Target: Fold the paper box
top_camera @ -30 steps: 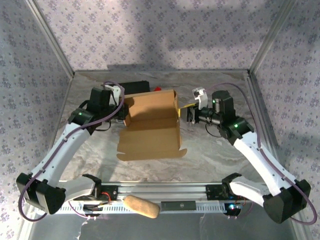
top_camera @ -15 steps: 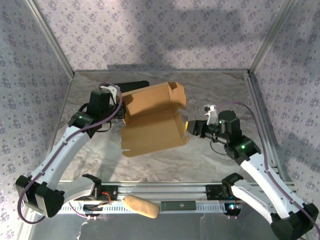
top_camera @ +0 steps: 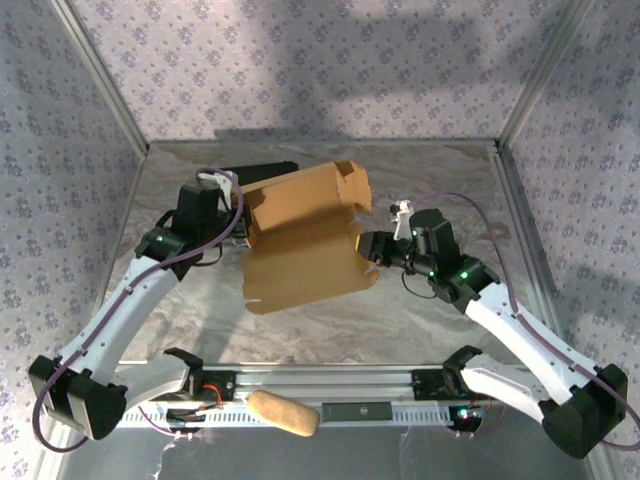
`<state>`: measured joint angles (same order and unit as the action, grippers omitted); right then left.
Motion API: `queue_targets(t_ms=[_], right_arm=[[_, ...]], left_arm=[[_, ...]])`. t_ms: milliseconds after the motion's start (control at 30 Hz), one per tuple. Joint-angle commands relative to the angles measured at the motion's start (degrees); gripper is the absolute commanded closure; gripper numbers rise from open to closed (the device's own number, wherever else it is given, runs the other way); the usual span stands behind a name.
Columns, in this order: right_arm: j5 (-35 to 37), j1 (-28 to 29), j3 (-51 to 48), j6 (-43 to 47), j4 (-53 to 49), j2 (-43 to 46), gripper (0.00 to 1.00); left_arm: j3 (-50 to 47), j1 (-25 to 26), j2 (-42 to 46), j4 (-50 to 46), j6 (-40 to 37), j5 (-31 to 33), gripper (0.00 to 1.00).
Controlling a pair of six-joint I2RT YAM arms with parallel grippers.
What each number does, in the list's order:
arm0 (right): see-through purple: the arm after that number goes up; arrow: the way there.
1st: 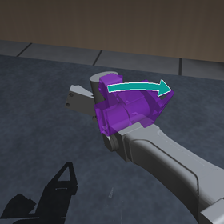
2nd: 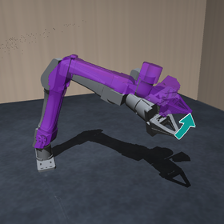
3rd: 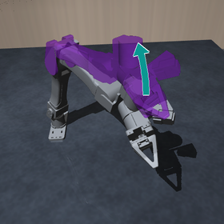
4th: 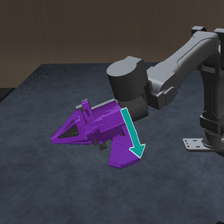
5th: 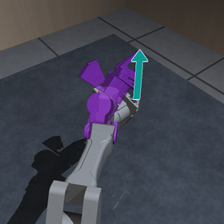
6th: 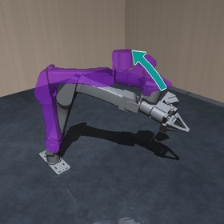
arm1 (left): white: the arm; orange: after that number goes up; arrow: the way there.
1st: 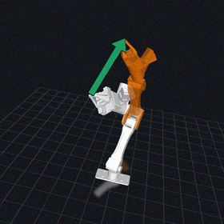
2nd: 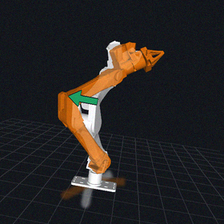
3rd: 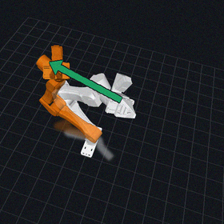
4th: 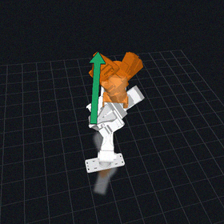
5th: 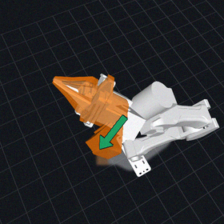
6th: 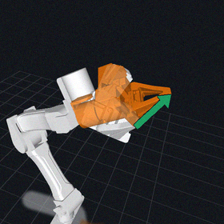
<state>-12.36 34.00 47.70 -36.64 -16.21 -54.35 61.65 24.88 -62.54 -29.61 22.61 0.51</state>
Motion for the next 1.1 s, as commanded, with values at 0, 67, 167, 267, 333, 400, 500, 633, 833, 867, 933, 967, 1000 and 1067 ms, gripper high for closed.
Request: queue_targets(t_ms=[0,67,167,267,333,400,500,633,833,867,933,967,1000,1067], right_arm=[[5.8,0.8,3.3,0.2,-1.9,3.3,0.61],[6.9,0.8,3.9,0.1,-3.4,3.8,0.59],[5.3,0.3,4.9,0.2,-5.0,0.6,0.62],[1.5,0.4,3.2,-2.9,-0.8,-2.0,0.65],[1.1,0.4,2.7,-5.3,1.1,-2.5,0.65],[2.2,0.5,3.8,-5.9,-1.0,-3.5,0.66],[4.3,0.4,4.5,-5.8,-3.0,-3.8,0.71],[3.1,-0.9,2.5,-8.0,-1.2,-3.9,0.8],[-7.2,-6.6,-6.1,-19.4,11.8,-4.2,0.93],[-8.8,-7.7,-7.5,-21.7,14.2,-4.0,0.94],[-11.4,-9.5,-10.1,-25.9,18.5,-3.2,0.95],[-12.3,-10.2,-11.1,-27.8,20.2,-2.7,0.96],[-13.1,-10.9,-11.8,-29.4,21.5,-2.2,0.96],[-14.1,-11.9,-12.3,-31.5,21.7,-1.8,0.97]], left_arm=[[0.1,0.3,1.4,2.2,0.5,-0.5,1.0],[0.0,0.3,1.8,2.2,0.2,-0.4,1.0],[-0.1,0.3,2.3,2.4,0.2,-0.2,1.0],[-0.1,0.3,2.6,2.5,0.2,-0.3,1.0],[-0.1,0.3,2.8,2.6,0.1,-0.2,1.0],[-0.1,0.3,3.0,2.5,0.0,-0.1,1.0],[0.0,0.3,3.3,2.4,-0.1,0.0,1.0],[-0.1,0.3,3.8,2.4,0.0,0.0,1.0],[-1.0,0.3,5.1,3.5,0.5,0.2,1.0],[-1.1,0.3,5.5,3.8,0.7,0.3,1.0],[-1.2,0.3,5.8,4.0,1.0,0.4,1.0],[-1.3,0.3,6.0,4.3,1.2,0.4,1.0],[-1.5,0.3,6.3,4.6,1.5,0.4,1.0],[-2.2,0.1,6.9,5.4,2.1,0.2,1.0]])
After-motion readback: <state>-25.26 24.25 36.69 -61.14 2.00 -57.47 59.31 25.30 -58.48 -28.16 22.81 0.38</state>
